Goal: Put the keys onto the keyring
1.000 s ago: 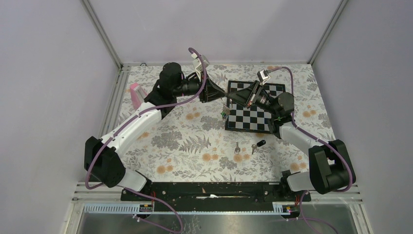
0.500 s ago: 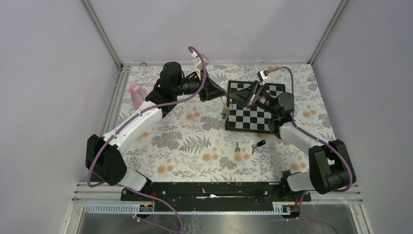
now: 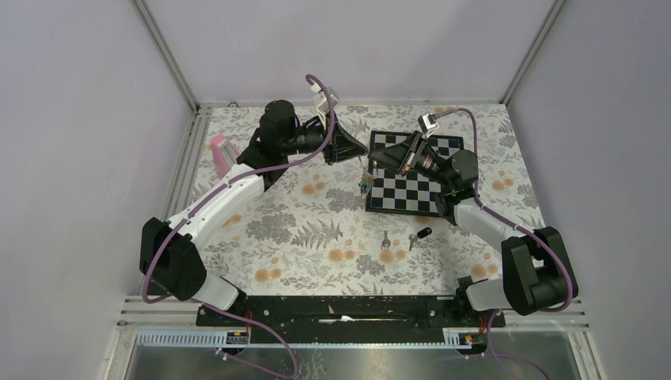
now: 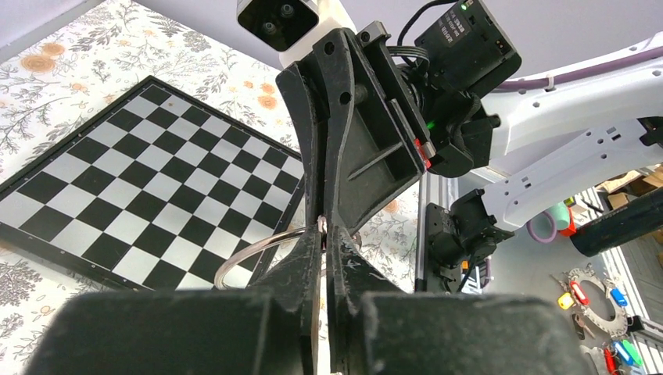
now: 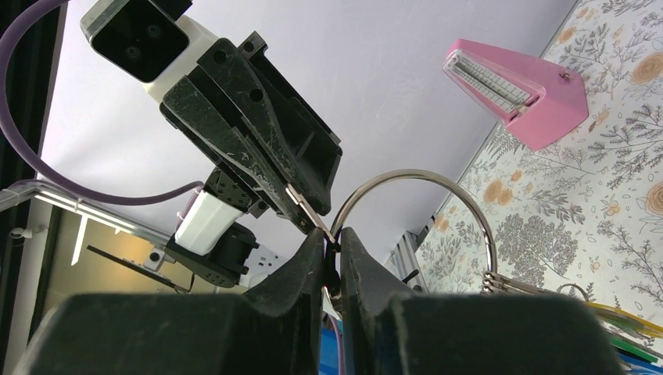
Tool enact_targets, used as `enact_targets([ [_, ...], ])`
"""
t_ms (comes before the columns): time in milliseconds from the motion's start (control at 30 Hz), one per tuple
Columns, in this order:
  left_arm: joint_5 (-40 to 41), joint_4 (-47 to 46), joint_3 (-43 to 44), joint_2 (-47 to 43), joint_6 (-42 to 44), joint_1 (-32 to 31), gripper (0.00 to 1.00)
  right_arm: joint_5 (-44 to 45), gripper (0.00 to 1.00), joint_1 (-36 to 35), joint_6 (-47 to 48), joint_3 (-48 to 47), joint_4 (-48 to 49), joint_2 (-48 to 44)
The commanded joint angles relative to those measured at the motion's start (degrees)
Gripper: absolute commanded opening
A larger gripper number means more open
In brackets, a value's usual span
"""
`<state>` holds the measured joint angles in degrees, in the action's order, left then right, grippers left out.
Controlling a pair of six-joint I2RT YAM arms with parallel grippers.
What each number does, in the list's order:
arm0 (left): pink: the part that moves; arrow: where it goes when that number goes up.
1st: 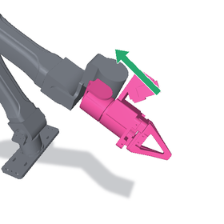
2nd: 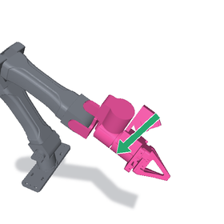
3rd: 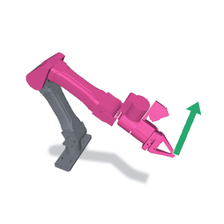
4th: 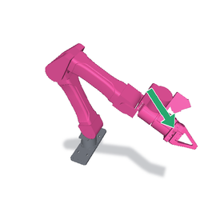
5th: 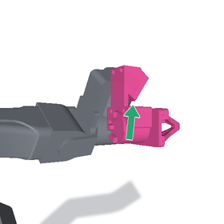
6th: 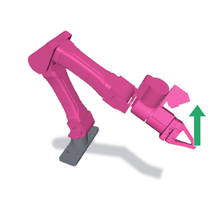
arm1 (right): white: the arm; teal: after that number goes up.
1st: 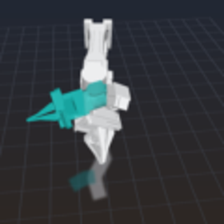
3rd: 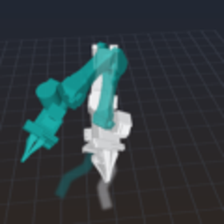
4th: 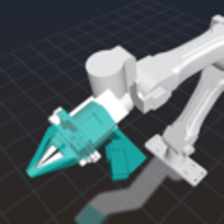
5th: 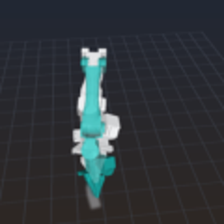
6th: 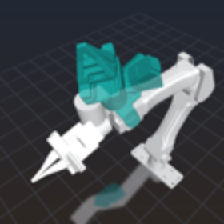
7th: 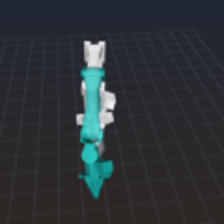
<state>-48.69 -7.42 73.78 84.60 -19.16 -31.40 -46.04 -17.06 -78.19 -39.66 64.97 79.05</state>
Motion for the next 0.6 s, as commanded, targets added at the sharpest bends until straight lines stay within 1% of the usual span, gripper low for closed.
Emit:
enact_targets([
  [0,-2.3,-4.8,1.4,-0.8,-0.2,0.1,0.00,0.8,0.00,0.5,1.4,-0.3,0.8,-0.8],
  [167,-3.2,-2.7,2.3,-0.9,2.4,0.2,0.00,0.8,0.00,0.7,3.6,0.0,-0.1,-1.1],
  [267,-5.1,-0.4,2.5,-1.3,5.8,0.2,0.00,0.1,0.04,1.1,6.4,-0.2,-1.8,-1.6],
  [367,-5.8,2.7,2.5,-2.2,9.8,0.2,0.00,-1.3,0.14,1.2,9.3,-0.2,-3.0,-2.3],
  [533,-6.9,10.0,4.0,-3.6,17.7,0.2,0.00,-4.7,0.34,1.5,14.6,-0.5,-5.6,-3.9],
  [567,-7.2,11.6,4.4,-3.9,19.2,0.2,0.00,-5.5,0.36,1.6,16.4,-0.5,-6.3,-4.2],
])
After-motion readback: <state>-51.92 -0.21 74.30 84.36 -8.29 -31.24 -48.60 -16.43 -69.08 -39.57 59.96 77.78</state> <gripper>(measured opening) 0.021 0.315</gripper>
